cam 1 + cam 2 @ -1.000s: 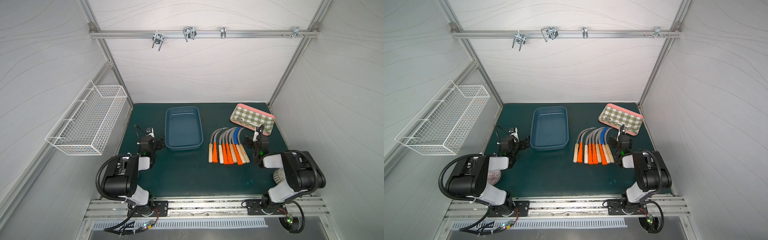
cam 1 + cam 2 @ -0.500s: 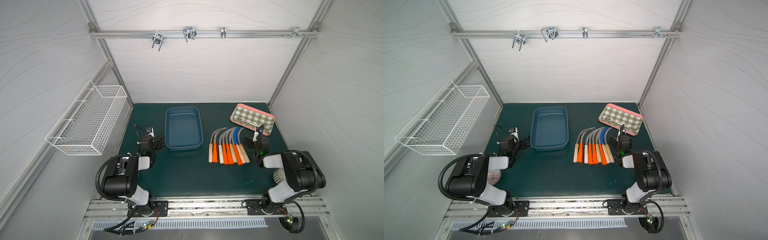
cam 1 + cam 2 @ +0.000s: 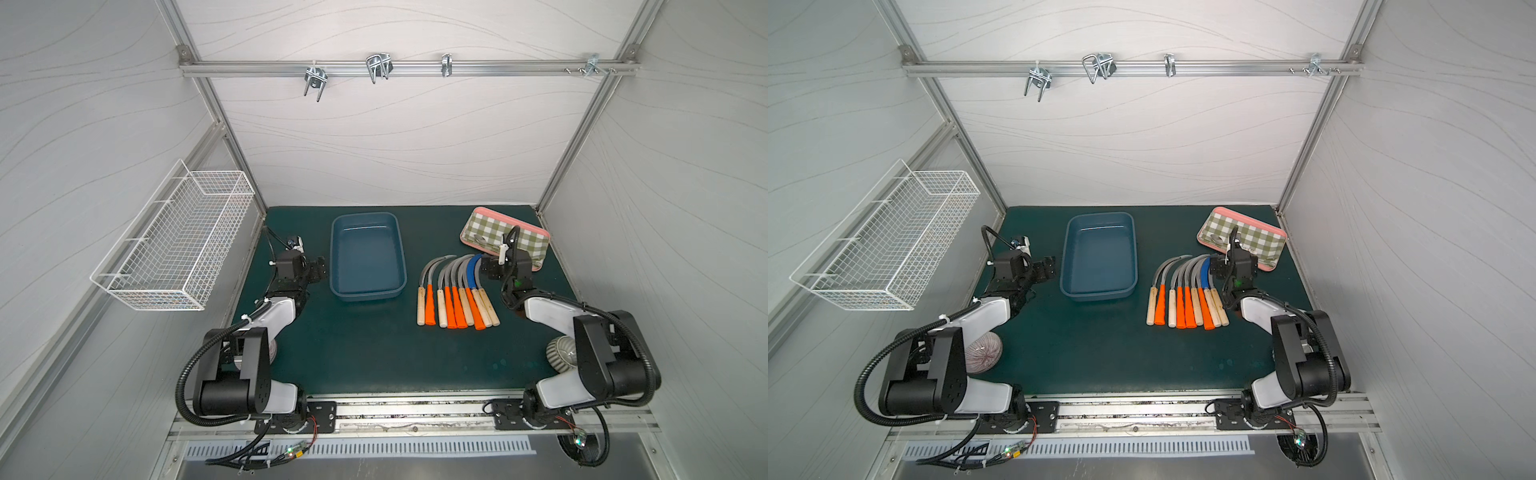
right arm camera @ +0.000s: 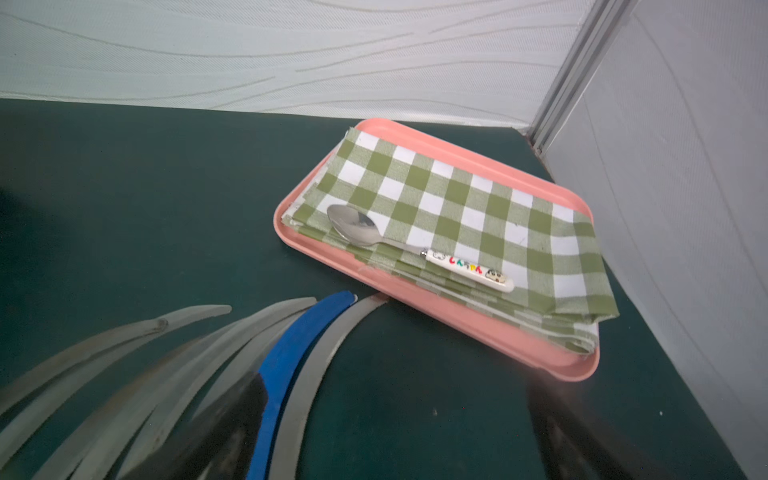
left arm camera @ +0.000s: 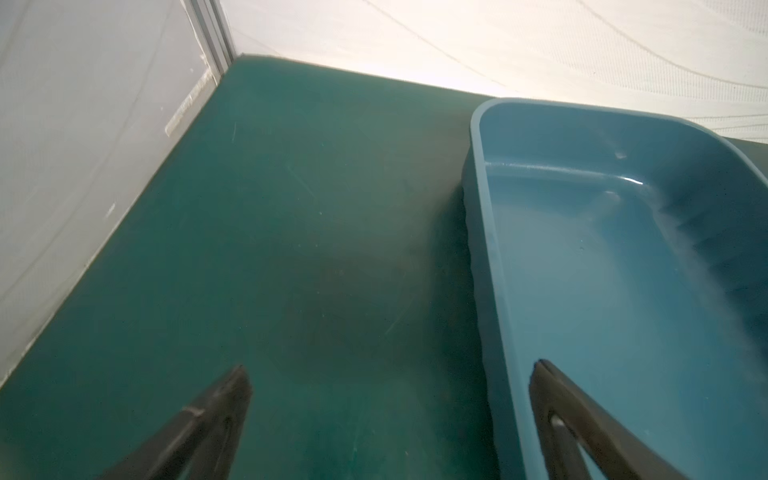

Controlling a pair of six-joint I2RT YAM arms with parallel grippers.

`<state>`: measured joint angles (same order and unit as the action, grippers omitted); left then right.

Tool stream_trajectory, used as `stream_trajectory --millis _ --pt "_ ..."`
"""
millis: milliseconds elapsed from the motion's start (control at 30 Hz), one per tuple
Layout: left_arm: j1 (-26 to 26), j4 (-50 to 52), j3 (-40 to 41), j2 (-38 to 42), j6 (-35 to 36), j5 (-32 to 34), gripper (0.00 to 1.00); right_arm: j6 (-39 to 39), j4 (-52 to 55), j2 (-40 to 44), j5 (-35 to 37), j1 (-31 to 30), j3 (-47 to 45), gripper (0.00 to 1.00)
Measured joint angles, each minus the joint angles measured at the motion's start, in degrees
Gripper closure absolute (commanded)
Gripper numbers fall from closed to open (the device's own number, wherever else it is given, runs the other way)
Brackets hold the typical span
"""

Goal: Put small sickles into storage boxes
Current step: Pick up the sickle at the center of the board.

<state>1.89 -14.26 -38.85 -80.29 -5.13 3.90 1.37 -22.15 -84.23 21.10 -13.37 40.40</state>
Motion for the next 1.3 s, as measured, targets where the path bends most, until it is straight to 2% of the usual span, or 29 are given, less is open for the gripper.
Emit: stream_trajectory --millis 333,700,900,1300 --pt "-6.32 17.70 -11.30 6.12 -1.81 -0.20 0.01 -6.80 32.68 0.00 -0.24 -3.85 19.43 0.01" --pt "-17.46 36.00 -13.55 13.49 -8.63 0.42 0.01 -16.20 60.28 0.76 -5.16 -13.05 30.01 0.01" --pt "-21.94 45.53 -15.04 17.53 -12.50 0.20 0.01 -20.06 70.27 2.56 -8.15 -16.63 32.79 0.01" --pt "-25.33 61.46 -16.85 19.98 -18.73 -4.90 0.01 -28.26 80.56 3.04 -9.99 -26.45 33.09 0.09"
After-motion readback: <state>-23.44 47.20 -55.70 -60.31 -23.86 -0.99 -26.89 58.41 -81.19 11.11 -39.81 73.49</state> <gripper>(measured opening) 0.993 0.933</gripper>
